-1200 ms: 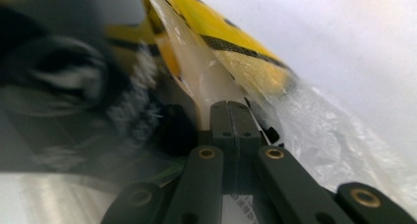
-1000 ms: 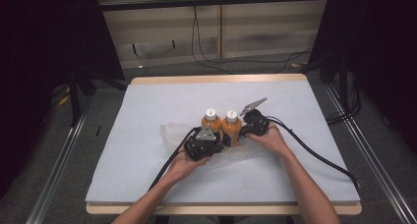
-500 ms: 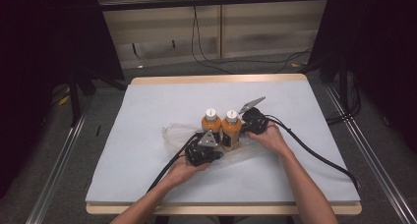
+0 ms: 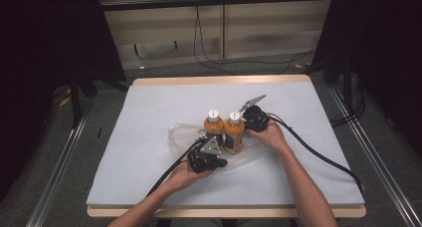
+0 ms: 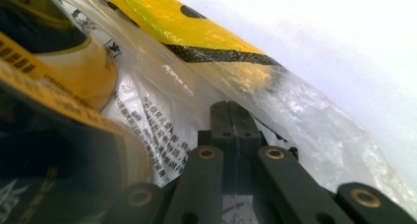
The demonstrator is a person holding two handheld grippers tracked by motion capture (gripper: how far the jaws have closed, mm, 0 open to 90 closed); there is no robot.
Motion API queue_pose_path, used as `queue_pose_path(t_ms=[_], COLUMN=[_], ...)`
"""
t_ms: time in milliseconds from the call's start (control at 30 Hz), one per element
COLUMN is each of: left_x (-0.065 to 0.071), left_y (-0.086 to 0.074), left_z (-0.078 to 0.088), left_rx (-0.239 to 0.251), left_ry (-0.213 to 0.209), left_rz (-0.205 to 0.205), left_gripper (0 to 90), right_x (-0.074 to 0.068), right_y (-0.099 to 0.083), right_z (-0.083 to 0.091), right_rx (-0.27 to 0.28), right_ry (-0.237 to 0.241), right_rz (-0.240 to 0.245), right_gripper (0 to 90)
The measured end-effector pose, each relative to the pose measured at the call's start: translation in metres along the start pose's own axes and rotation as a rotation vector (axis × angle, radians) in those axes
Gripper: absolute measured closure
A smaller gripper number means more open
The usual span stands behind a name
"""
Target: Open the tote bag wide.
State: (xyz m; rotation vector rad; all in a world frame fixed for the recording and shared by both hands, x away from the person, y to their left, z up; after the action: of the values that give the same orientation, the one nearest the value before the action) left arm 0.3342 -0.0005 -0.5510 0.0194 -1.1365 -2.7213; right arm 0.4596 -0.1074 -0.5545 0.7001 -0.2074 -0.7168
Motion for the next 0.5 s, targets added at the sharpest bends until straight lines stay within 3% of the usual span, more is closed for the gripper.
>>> queue_pose_path(t_ms=[200,233,333,500], left_x=[0.005,0.008,0.012,0.021], left_y=[-0.001,0.001,0.001,0.001], left_z=[0.0,-0.001,-0.001,-0.001], left_rx=[-0.011,0.013,0.013,-0.008], left_ry=[-0.018,-0.028,-0.04,-0.052], left_rz=[-0.006,-0.004,-0.01,-0.038], left_gripper=[90.0,90.0,90.0,90.0], right_x=[0.002,0.003,0.005,0.011], right_y=[0.006,0.006,0.009,0.015], right_z=[-0.005,-0.006,-0.008,-0.013], right_rx=[0.017,0.022,0.031,0.04], right_ry=[-0.012,-0.014,-0.013,-0.056], right_rz=[-0.001,-0.002,-0.008,-0.001], right_gripper=[90.0,90.0,90.0,90.0])
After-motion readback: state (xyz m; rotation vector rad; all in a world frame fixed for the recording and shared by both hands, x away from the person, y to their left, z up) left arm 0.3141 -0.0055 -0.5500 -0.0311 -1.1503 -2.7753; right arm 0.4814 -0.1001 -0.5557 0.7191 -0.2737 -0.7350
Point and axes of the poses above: each handheld gripper's, and its own axes: z roughly backward along the jaws, y roughly out of its top, x roughly to its right, the point moved 10 cm from there along -z, roughly forward along the jaws, and after that the axes turned 2 degrees about -y, right-handed, at the moved point
